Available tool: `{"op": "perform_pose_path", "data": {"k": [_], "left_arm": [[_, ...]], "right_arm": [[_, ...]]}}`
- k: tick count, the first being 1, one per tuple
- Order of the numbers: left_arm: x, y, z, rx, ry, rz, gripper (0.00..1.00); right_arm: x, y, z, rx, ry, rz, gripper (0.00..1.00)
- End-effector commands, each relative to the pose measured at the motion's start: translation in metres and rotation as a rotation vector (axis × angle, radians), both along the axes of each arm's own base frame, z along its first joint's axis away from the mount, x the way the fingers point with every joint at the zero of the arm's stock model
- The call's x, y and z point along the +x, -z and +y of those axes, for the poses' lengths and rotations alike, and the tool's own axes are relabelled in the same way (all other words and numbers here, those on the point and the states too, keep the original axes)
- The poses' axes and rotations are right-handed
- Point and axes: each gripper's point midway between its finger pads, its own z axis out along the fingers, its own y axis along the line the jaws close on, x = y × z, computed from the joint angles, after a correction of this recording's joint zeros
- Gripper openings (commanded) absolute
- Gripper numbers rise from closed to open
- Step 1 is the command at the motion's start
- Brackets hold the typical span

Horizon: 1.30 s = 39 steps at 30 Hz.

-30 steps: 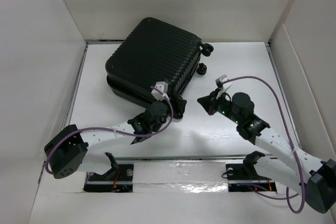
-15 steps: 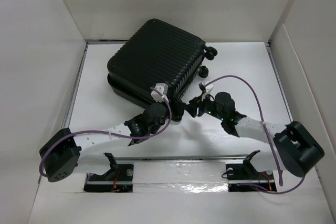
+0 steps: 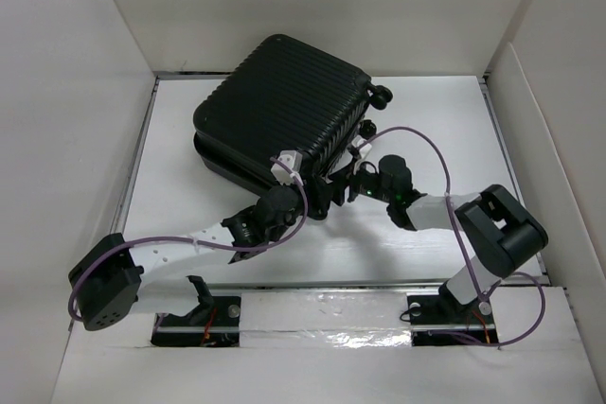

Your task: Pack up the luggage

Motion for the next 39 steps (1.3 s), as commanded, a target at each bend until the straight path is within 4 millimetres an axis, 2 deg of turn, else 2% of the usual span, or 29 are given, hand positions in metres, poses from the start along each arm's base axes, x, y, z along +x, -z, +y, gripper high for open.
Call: {"op": "perform_pose_path", "data": {"k": [1,5,8,9,12,14,18,19,20,22,24,25,26,27,28,29,30,31,32,35,36,38,39], "left_arm": [[-0.009,-0.099,-0.020,-0.308,0.092,-0.153,0.00],[-0.012,-0.097,-0.023,-0.317,0.109,-0.140,0.00],[-0.013,-0.097,-0.023,-0.327,0.115,-0.133,0.00],[-0.013,-0.097,-0.023,-0.331,0.115,-0.134,0.00],[-0.014,-0.096,-0.023,-0.334,0.115,-0.130,0.00],[-0.014,-0.097,-0.023,-0.335,0.115,-0.131,0.00],[-0.014,-0.102,-0.023,-0.350,0.117,-0.141,0.00],[-0.014,-0.103,-0.023,-0.351,0.117,-0.144,0.00],[-0.010,-0.105,-0.021,-0.354,0.107,-0.148,0.00],[-0.007,-0.107,-0.021,-0.359,0.103,-0.155,0.00],[-0.004,-0.112,-0.021,-0.371,0.103,-0.164,0.00],[-0.003,-0.111,-0.024,-0.367,0.106,-0.163,0.00],[0.001,-0.111,-0.024,-0.367,0.100,-0.165,0.00],[0.001,-0.118,-0.027,-0.380,0.113,-0.173,0.00],[0.005,-0.116,-0.029,-0.378,0.111,-0.168,0.00],[0.006,-0.118,-0.032,-0.387,0.117,-0.166,0.00],[0.009,-0.127,-0.033,-0.408,0.117,-0.180,0.00],[0.011,-0.125,-0.035,-0.407,0.115,-0.176,0.00],[0.012,-0.132,-0.038,-0.428,0.118,-0.180,0.00],[0.019,-0.138,-0.041,-0.457,0.104,-0.178,0.00],[0.019,-0.142,-0.041,-0.471,0.102,-0.179,0.00],[0.022,-0.142,-0.043,-0.483,0.094,-0.172,0.00],[0.023,-0.146,-0.043,-0.499,0.087,-0.175,0.00]], "right_arm": [[0.006,-0.040,0.012,0.093,-0.048,-0.139,0.63],[0.013,-0.043,0.016,0.080,-0.054,-0.161,0.62],[0.015,-0.047,0.020,0.097,-0.067,-0.168,0.57],[0.015,-0.052,0.021,0.115,-0.071,-0.185,0.49],[0.013,-0.054,0.025,0.140,-0.096,-0.175,0.32],[0.010,-0.051,0.029,0.139,-0.102,-0.166,0.26],[0.002,-0.050,0.031,0.159,-0.097,-0.157,0.05],[0.001,-0.055,0.030,0.178,-0.091,-0.176,0.02],[-0.004,-0.049,0.026,0.183,-0.079,-0.152,0.00],[-0.011,-0.057,0.023,0.209,-0.067,-0.168,0.00],[-0.022,-0.046,0.020,0.202,-0.044,-0.136,0.00],[-0.034,-0.052,0.025,0.214,-0.054,-0.145,0.00],[-0.035,-0.050,0.023,0.211,-0.010,-0.141,0.00],[-0.042,-0.042,0.022,0.197,0.006,-0.125,0.00],[-0.058,-0.045,0.032,0.199,-0.007,-0.123,0.00],[-0.056,-0.045,0.031,0.196,0.054,-0.125,0.00],[-0.062,-0.045,0.035,0.195,0.068,-0.121,0.00],[-0.068,-0.044,0.038,0.193,0.086,-0.118,0.00],[-0.077,-0.048,0.044,0.204,0.112,-0.122,0.00],[-0.089,-0.058,0.054,0.256,0.204,-0.131,0.00],[-0.093,-0.052,0.056,0.244,0.224,-0.126,0.00],[-0.092,-0.061,0.055,0.281,0.307,-0.149,0.00],[-0.104,-0.060,0.063,0.282,0.292,-0.149,0.00]]}}
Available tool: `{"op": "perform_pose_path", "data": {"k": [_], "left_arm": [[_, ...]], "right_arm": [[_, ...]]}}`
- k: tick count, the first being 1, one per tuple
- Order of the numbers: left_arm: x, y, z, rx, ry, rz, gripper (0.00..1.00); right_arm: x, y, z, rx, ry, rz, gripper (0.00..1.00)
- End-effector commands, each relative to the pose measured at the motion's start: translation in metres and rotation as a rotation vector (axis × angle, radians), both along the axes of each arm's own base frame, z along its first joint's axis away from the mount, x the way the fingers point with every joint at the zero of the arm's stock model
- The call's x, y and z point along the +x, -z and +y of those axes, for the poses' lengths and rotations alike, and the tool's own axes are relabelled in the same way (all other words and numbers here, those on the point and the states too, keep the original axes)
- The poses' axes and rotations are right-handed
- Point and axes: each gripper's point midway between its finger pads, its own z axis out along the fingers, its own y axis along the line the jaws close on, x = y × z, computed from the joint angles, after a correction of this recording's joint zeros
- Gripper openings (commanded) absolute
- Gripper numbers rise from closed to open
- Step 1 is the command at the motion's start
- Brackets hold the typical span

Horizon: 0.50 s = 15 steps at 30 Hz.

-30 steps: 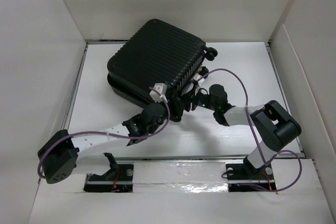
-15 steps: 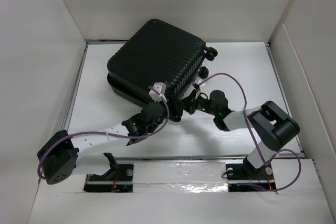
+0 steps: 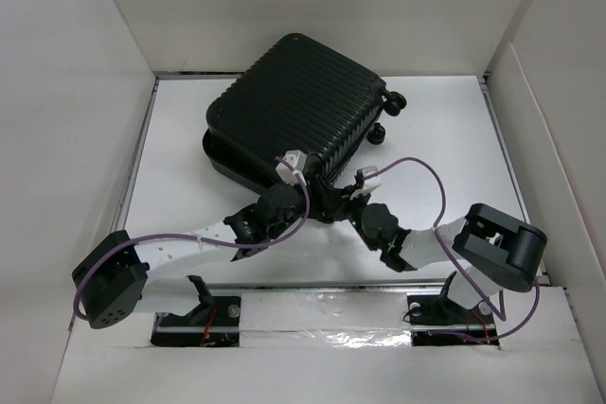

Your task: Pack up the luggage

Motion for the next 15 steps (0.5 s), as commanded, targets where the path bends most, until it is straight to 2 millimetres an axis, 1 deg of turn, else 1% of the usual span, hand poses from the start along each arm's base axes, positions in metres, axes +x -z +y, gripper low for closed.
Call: {"op": "perform_pose_path", "data": {"k": [1,3,4,5,6,7,8,9,10,11,12,13,14,15], "left_arm": [[0.031,-0.147,-0.028,-0.435,-0.028,-0.224,0.00],[0.034,-0.145,-0.028,-0.421,-0.042,-0.218,0.00],[0.032,-0.147,-0.026,-0.432,-0.041,-0.221,0.00],[0.030,-0.149,-0.023,-0.439,-0.040,-0.226,0.00],[0.031,-0.142,-0.017,-0.420,-0.062,-0.218,0.02],[0.028,-0.150,-0.008,-0.425,-0.075,-0.231,0.13],[0.028,-0.148,-0.003,-0.395,-0.090,-0.239,0.29],[0.030,-0.135,0.007,-0.333,-0.132,-0.217,0.56],[0.027,-0.145,0.018,-0.336,-0.152,-0.230,0.67],[0.026,-0.142,0.026,-0.304,-0.170,-0.233,0.75],[0.027,-0.131,0.038,-0.245,-0.209,-0.216,0.85],[0.026,-0.141,0.054,-0.245,-0.242,-0.231,0.87],[0.030,-0.140,0.068,-0.219,-0.281,-0.227,0.88],[0.031,-0.127,0.084,-0.154,-0.325,-0.200,0.88]], "right_arm": [[-0.074,-0.057,0.066,0.142,-0.211,-0.167,0.00],[-0.076,-0.062,0.067,0.169,-0.197,-0.178,0.00],[-0.077,-0.064,0.067,0.179,-0.200,-0.191,0.00],[-0.075,-0.063,0.066,0.187,-0.204,-0.177,0.00],[-0.073,-0.057,0.062,0.176,-0.204,-0.159,0.00],[-0.063,-0.057,0.052,0.180,-0.187,-0.152,0.00],[-0.065,-0.056,0.053,0.191,-0.238,-0.144,0.00],[-0.062,-0.053,0.048,0.191,-0.249,-0.135,0.00],[-0.062,-0.046,0.043,0.178,-0.265,-0.123,0.00],[-0.058,-0.045,0.041,0.173,-0.297,-0.122,0.00],[-0.055,-0.043,0.039,0.161,-0.304,-0.115,0.00],[-0.053,-0.037,0.039,0.134,-0.316,-0.095,0.00],[-0.051,-0.039,0.037,0.127,-0.341,-0.101,0.00],[-0.050,-0.039,0.036,0.123,-0.350,-0.101,0.00]]}}
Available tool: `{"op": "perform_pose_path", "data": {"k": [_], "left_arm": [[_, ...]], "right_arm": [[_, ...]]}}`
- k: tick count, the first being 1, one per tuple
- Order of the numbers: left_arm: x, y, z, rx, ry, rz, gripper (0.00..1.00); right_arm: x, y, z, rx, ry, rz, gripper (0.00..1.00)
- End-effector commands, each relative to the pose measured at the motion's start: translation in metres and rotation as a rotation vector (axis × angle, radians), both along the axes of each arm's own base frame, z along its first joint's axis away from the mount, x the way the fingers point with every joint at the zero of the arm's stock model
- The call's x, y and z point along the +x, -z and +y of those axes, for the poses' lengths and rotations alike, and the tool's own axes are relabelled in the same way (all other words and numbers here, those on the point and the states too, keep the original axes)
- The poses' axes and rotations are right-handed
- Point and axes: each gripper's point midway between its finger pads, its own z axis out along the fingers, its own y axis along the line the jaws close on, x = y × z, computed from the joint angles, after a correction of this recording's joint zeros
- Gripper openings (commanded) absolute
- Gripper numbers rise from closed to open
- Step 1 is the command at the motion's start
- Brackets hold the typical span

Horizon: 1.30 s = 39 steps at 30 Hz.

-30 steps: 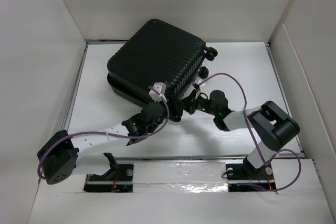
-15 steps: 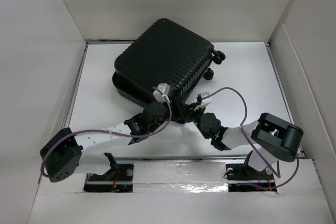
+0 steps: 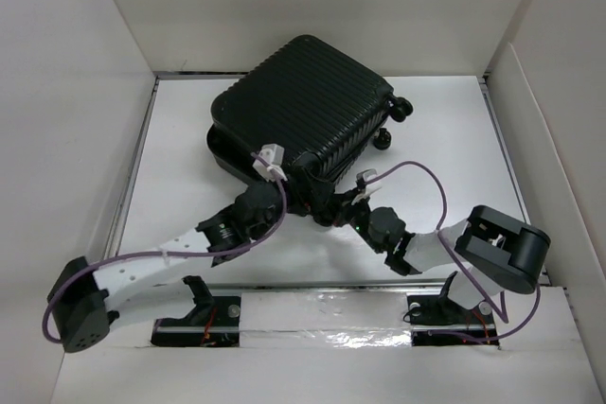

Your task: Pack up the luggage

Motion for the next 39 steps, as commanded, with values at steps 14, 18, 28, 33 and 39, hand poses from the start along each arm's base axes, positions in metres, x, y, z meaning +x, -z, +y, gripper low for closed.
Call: {"op": "perform_pose_path", "data": {"k": [14,18,28,33,39], "left_arm": [[-0.008,0.045,0.112,-0.065,-0.287,0.048,0.04],[0.012,0.032,0.086,-0.059,-0.257,-0.004,0.03],[0.053,0.037,0.048,-0.037,-0.261,-0.043,0.00],[0.052,0.033,0.038,-0.093,-0.229,-0.046,0.00],[0.054,0.039,0.056,-0.059,-0.253,-0.039,0.00]], "right_arm": [[-0.034,-0.030,0.033,-0.029,-0.344,-0.044,0.00],[-0.042,-0.024,0.037,-0.051,-0.300,-0.013,0.00],[-0.075,-0.023,0.068,-0.089,-0.233,-0.007,0.00],[-0.076,-0.036,0.097,-0.089,-0.184,-0.035,0.00],[-0.067,-0.058,0.115,-0.087,-0.170,-0.070,0.00]]}}
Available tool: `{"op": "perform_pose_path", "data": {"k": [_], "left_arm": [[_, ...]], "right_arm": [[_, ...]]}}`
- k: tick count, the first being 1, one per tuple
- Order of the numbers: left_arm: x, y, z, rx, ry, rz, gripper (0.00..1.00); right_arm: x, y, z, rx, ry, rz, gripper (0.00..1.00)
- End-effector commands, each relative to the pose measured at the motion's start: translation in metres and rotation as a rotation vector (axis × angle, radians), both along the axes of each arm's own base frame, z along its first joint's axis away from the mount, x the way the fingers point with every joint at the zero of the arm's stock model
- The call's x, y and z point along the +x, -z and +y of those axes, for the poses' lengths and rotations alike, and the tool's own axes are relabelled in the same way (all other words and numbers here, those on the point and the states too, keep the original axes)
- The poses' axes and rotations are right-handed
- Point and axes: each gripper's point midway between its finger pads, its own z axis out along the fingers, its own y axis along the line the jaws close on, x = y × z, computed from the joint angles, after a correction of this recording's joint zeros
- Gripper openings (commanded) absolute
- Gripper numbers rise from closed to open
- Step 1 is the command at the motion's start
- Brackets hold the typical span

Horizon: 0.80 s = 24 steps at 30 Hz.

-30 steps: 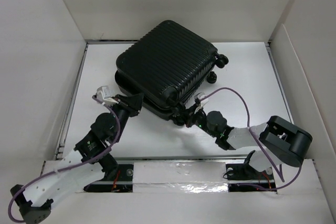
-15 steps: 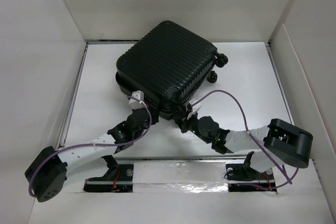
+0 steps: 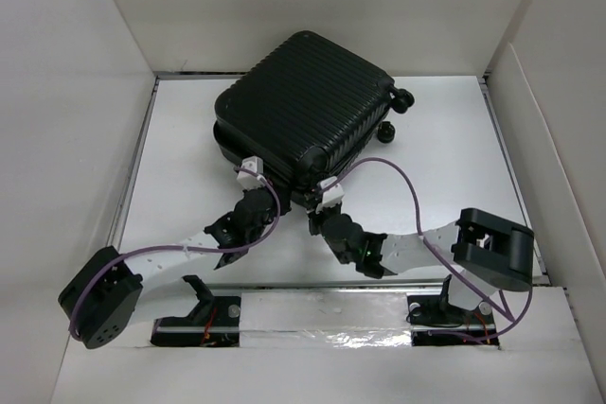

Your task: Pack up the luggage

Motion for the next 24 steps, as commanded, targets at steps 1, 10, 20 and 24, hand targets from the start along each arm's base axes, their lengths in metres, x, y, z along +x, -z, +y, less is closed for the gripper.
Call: {"op": "perform_pose_path", "data": {"k": [1,10,20,24], "left_arm": [[0.012,-0.059,-0.015,-0.159,0.036,-0.138,0.00],[0.051,-0.129,0.085,-0.240,-0.221,-0.245,0.48],[0.094,-0.149,0.227,-0.502,-0.519,-0.268,0.50],[0.140,-0.134,0.240,-0.454,-0.498,-0.124,0.51]], "right_arm": [[-0.051,-0.063,0.072,0.181,-0.291,-0.035,0.00],[-0.088,-0.101,0.045,0.262,-0.443,0.018,0.00],[-0.095,-0.076,0.029,0.196,-0.429,0.122,0.00],[-0.100,-0.067,0.028,0.208,-0.436,0.163,0.00]]}}
